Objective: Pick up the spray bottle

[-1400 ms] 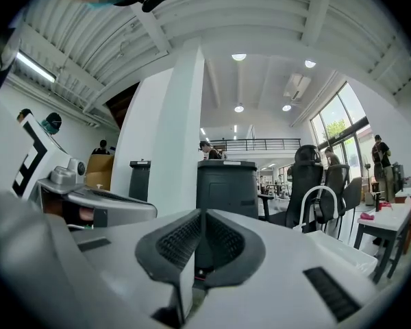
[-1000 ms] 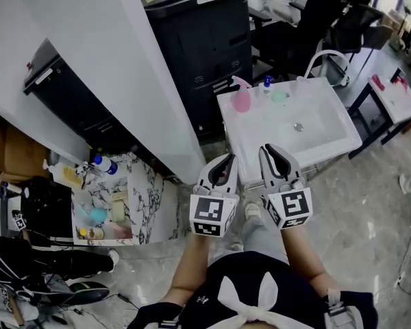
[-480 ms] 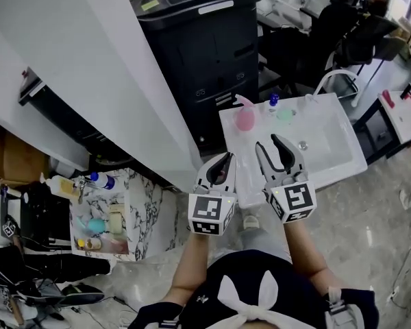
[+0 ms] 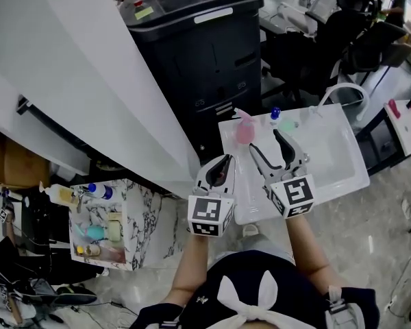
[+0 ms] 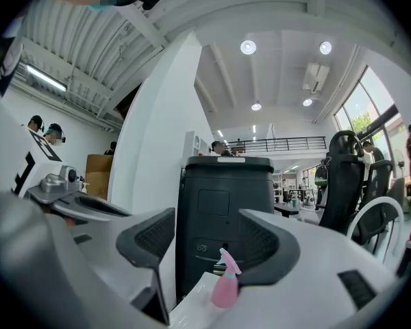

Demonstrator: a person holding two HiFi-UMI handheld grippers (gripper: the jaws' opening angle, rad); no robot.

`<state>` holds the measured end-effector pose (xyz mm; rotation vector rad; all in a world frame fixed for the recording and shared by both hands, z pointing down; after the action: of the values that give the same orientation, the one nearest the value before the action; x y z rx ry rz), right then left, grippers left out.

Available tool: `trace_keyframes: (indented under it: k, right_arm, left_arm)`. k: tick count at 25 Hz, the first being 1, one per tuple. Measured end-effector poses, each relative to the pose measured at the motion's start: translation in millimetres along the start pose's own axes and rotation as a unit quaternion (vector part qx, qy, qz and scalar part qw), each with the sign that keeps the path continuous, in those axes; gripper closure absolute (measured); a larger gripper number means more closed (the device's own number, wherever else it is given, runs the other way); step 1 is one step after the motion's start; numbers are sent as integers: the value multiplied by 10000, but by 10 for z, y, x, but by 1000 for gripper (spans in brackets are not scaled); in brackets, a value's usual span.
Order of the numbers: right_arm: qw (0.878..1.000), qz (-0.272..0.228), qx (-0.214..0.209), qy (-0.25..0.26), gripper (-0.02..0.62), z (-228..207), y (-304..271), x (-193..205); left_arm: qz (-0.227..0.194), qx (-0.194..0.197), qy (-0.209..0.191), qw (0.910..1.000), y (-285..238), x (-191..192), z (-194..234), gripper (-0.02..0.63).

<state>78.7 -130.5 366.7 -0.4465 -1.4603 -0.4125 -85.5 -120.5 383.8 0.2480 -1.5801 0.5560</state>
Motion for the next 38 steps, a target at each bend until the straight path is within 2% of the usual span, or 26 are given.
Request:
trace_keyframes:
  k: [13, 21, 38]
  right_arm:
    - [9985, 301, -455, 11, 324, -437, -448, 297]
    - [9969, 448, -648, -49, 324, -630, -649, 492]
    - [9911, 934, -932, -171, 324, -883, -1056, 879]
  left_arm:
    - [-59, -468, 115, 9988, -282, 19, 95, 568]
    - [109, -651, 217, 9976, -443, 181, 101, 568]
    - [391, -700, 347, 9962, -636, 391, 35, 568]
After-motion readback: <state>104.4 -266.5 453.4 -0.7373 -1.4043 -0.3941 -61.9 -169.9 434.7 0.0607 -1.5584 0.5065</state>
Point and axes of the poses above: the fingertips, and each gripper's own axes: y backward along the fingers, z to its left, x out of its underside, the point moved 8 cm from there along y, backward along the fingers, and after that the axes turned 8 degrees about -x, right-handed, at the moved point
